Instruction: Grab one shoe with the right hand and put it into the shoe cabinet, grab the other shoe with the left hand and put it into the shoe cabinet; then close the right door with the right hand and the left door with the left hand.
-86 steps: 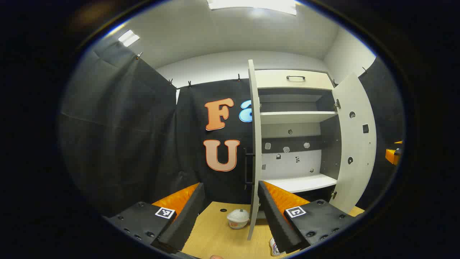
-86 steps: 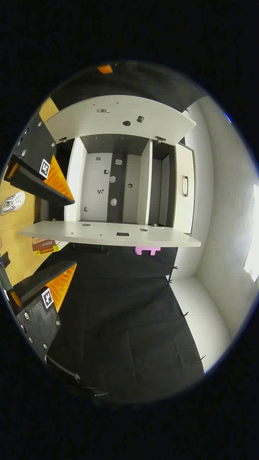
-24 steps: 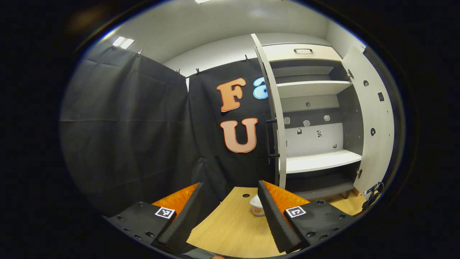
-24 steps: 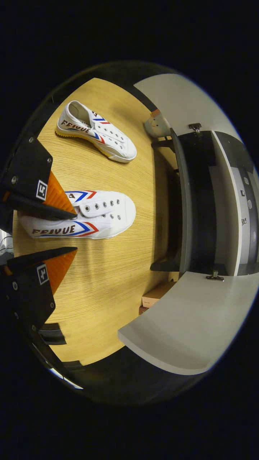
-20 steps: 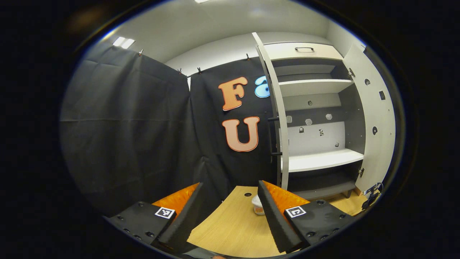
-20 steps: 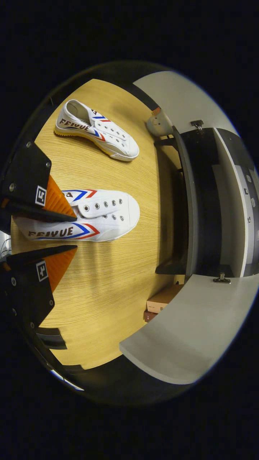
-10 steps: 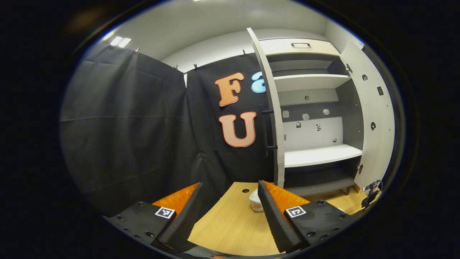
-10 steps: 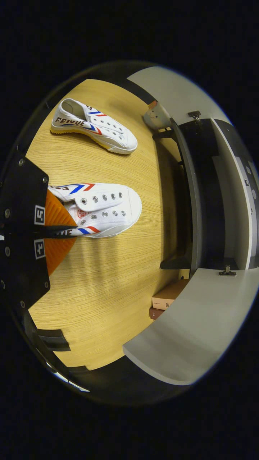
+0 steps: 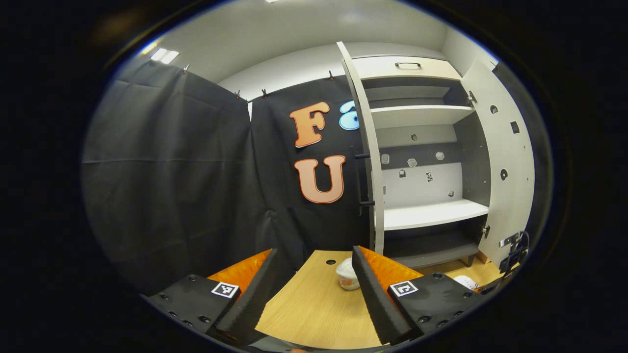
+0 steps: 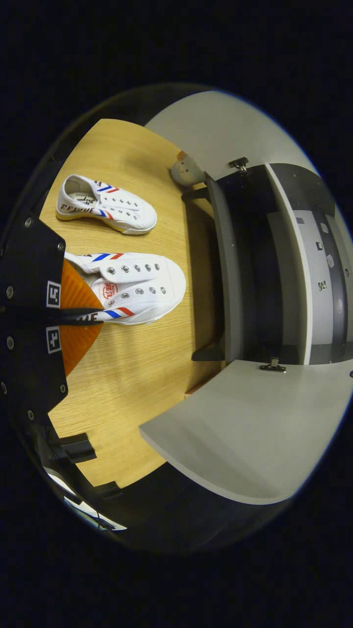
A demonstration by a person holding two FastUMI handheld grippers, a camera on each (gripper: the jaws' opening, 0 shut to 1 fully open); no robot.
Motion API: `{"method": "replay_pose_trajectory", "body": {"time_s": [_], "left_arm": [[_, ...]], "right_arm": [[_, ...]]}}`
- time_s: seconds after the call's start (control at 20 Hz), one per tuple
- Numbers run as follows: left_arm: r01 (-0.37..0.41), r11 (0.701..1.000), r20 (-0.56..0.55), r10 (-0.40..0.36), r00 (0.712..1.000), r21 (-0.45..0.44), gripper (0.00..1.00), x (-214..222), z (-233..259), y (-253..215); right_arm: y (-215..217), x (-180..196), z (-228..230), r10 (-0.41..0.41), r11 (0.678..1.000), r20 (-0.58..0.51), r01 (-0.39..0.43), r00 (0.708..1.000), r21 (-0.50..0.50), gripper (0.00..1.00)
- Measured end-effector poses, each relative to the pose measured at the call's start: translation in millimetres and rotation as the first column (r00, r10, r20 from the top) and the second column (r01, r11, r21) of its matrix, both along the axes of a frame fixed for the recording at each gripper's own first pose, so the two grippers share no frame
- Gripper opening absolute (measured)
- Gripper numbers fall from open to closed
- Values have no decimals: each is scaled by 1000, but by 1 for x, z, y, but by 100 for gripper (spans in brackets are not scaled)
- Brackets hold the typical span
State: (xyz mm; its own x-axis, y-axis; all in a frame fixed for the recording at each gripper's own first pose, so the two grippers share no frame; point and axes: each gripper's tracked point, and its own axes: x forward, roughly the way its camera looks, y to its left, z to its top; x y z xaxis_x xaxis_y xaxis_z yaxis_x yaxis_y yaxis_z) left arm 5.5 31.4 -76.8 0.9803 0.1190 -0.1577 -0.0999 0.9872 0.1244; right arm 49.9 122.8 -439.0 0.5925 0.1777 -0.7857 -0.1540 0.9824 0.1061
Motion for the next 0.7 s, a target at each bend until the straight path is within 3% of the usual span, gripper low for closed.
{"method": "replay_pose_trajectory", "body": {"time_s": [0.3, 0.7], "left_arm": [[5, 1000, 47, -5, 999, -11, 96, -2, 14, 13], [69, 997, 80, -66, 995, -36, 96, 8, 16, -7]], "right_arm": [[17, 24, 108, -26, 998, 59, 22, 998, 61, 0], [57, 97, 223, -44, 989, 193, 15, 980, 149, 0]]}}
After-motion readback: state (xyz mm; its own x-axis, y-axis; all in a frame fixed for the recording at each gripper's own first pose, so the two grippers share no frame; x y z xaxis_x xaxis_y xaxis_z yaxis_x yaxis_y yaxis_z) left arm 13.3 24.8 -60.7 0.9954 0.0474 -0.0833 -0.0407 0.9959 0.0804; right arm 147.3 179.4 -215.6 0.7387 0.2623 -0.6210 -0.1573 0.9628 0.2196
